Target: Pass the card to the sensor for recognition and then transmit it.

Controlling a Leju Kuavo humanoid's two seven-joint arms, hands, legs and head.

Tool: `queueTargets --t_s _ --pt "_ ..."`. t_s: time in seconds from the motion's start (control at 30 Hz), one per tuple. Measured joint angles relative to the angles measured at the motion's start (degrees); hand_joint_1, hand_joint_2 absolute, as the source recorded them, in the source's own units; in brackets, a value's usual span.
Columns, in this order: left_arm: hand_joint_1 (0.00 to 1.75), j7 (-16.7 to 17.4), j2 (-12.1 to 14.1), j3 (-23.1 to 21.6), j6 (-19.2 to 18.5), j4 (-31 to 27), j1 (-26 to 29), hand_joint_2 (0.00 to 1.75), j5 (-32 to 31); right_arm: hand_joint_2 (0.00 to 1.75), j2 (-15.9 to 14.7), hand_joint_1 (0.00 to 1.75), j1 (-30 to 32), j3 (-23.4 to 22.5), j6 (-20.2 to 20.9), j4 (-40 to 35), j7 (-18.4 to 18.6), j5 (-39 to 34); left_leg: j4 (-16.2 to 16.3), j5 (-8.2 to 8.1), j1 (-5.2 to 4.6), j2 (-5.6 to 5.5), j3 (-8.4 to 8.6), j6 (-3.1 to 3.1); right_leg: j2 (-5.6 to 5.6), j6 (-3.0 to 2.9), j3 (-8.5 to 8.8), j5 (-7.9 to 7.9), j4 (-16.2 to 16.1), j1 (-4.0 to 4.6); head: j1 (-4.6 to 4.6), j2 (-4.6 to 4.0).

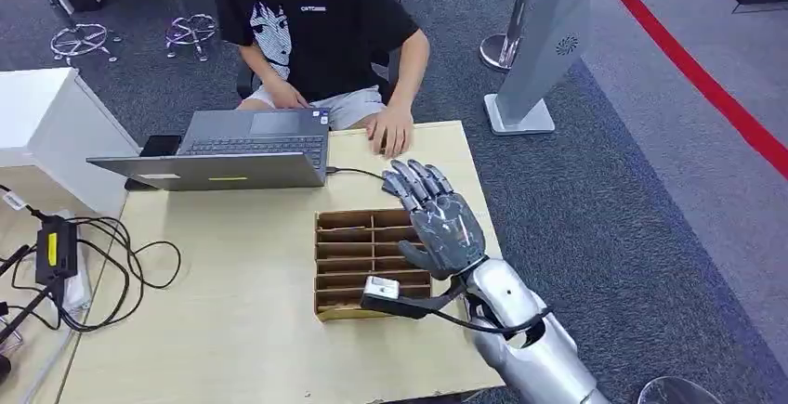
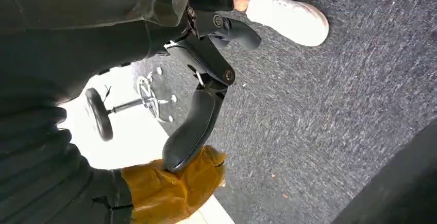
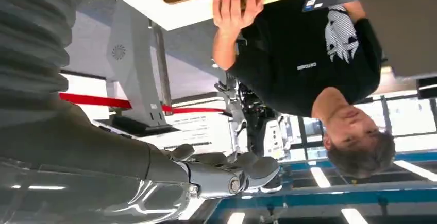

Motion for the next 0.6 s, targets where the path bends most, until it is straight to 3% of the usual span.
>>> queueTargets --t_s 0.6 --pt "0.00 -0.1 0.0 -1.7 -0.6 0.0 0.0 1.75 0.0 1.75 4.8 0.00 -5.8 2.0 -1.9 11.8 3.6 2.8 0.0 0.00 0.00 0.00 0.00 0.00 0.00 0.00 0.00 0.00 0.0 0.00 -0.02 0.00"
